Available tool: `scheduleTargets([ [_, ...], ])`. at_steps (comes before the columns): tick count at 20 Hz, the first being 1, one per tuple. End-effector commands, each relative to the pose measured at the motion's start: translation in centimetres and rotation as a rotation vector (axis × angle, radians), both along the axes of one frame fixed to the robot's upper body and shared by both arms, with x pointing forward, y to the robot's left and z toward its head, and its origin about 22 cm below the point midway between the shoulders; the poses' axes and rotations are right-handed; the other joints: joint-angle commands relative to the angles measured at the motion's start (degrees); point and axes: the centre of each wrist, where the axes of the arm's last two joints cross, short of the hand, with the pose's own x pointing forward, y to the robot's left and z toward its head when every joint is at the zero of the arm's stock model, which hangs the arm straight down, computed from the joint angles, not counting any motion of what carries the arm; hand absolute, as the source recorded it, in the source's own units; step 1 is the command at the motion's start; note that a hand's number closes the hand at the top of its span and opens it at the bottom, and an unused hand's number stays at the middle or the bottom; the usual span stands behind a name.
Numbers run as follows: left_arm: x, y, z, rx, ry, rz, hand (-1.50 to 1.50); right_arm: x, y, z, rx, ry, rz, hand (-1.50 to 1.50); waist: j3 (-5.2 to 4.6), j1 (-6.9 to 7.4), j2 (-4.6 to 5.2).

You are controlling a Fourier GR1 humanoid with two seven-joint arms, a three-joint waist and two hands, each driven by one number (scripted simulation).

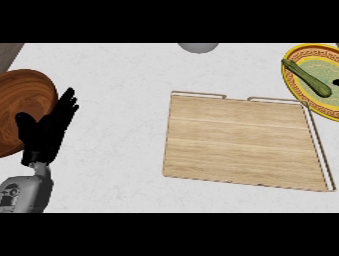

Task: Pick the squash from the tray and place it in the plate

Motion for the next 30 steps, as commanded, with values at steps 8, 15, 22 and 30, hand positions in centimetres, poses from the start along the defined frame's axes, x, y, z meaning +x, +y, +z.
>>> scheduleTargets([
  [8,0.1,0.2,0.7,0.000,-0.003,0.023,0.00,-2.8,-4.7,2.2,0.394,0.145,0.148,-1.50,-0.03,-0.41,-0.11],
  [15,0.4,0.8,0.1,0.024,-0.022,0.016,0.00,-4.9,-6.3,0.9,0.351,0.080,0.128,-1.50,0.06,0.40,0.48],
  [22,0.4,-0.9,0.9,0.014,-0.004,-0.014,0.00,-6.9,-8.0,0.3,0.365,0.048,0.090,-1.50,0.14,0.64,0.43],
  [30,-0.3,-1.1,1.4,0.004,-0.012,-0.017,0.00,-9.2,-9.7,-0.3,0.323,0.109,0.045,-1.50,0.21,1.26,0.43],
])
